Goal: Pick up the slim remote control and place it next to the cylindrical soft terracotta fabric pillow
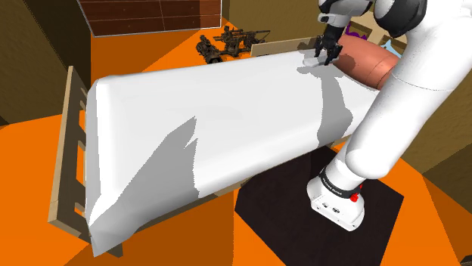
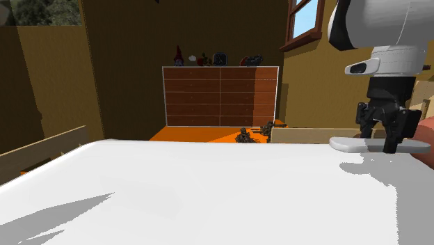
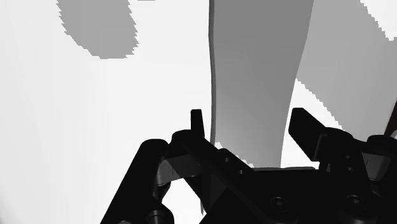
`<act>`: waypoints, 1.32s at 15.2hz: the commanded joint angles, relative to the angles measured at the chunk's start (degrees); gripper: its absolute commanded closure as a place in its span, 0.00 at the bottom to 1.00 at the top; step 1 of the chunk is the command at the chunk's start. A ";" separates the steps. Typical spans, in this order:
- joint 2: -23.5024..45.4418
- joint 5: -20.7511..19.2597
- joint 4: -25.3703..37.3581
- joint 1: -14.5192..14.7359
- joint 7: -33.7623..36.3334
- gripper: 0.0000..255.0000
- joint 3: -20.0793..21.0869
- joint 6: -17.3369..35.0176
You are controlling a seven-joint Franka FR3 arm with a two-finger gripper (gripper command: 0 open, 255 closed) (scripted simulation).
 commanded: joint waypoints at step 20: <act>9.68 9.99 -8.45 -3.88 -6.90 1.00 3.42 13.97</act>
